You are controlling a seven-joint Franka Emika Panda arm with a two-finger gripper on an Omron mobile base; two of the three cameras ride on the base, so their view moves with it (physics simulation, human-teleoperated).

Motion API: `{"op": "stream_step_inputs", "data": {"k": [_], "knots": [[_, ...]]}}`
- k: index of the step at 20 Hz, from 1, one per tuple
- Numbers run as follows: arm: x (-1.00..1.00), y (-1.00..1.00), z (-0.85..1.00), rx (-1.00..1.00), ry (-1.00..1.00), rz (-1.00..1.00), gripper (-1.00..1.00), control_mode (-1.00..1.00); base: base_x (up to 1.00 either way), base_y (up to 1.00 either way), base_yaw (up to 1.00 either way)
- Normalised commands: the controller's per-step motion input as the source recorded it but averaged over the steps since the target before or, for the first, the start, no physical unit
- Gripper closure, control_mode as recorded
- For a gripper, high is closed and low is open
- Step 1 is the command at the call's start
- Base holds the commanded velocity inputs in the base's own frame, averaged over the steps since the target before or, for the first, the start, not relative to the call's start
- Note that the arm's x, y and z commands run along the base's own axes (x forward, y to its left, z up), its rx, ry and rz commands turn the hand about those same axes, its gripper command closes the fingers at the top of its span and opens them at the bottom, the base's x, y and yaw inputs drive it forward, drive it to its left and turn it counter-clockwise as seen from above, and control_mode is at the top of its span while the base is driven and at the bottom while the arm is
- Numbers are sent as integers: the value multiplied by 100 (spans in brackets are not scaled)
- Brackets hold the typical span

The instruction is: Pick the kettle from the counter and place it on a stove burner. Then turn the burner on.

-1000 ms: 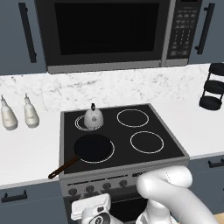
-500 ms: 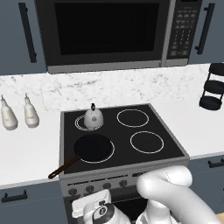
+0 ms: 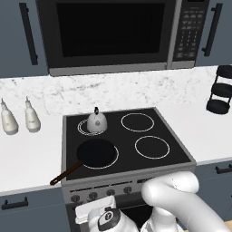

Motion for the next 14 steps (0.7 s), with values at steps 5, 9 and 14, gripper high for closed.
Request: {"op": "stream_step_inputs", "data": {"k": [5,9,14], "knots": [[0,0,-2,8,1,0,-100,-100,0,0,0],[0,0,-13,6,5,0,-100,-100,0,0,0],[0,0,-2,5,1,0,-100,-100,0,0,0]]}}
